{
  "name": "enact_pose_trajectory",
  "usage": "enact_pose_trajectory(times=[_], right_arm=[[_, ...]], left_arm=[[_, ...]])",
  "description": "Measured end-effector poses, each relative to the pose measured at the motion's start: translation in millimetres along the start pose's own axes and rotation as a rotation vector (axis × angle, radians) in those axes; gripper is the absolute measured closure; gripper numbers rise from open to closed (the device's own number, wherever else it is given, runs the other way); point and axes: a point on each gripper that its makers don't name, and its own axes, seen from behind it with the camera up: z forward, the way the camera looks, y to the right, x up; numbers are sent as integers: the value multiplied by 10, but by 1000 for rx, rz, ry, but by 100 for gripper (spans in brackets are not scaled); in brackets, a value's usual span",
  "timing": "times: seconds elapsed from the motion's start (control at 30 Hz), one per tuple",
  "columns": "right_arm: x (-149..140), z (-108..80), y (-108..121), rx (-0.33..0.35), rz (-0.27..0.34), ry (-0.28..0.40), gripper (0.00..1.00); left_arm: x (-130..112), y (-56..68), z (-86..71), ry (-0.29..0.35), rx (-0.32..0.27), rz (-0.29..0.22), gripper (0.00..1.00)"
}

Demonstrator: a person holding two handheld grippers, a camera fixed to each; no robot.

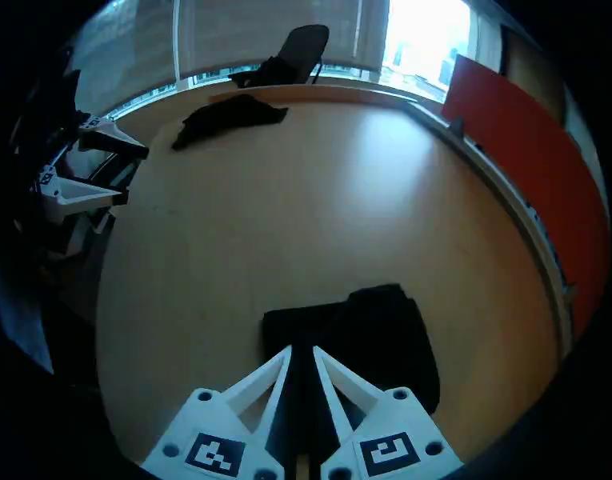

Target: Fold towel

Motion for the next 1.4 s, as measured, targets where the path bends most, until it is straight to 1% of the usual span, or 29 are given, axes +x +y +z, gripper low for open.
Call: enact_pose_trajectory(times=[0.07,0.13,0.23,0.3,0.4,0.43,0.67,1.4], right_arm=[[-13,5,10,-6,5,-1,94],[-17,6,18,-12,9,1,89],[-22,2,32,-20,15,3,73],[-25,-4,44,-26,20,5,58],[-31,-19,63,-38,32,9,39],[-33,-25,69,-41,37,11,38],[-72,-82,83,-55,72,18,38],[-548,-303,37,-105,149,-24,38]], left_arm=[[-2,1,-1,0,0,0,0],[-6,-1,-2,-2,0,0,0],[-11,-8,-4,-3,0,1,0],[-13,-14,-6,-4,1,3,0],[-14,-19,-9,-5,2,5,0],[-15,-19,-11,-5,2,5,0],[-14,-18,-20,-2,2,6,0],[32,24,-13,6,-8,22,0]])
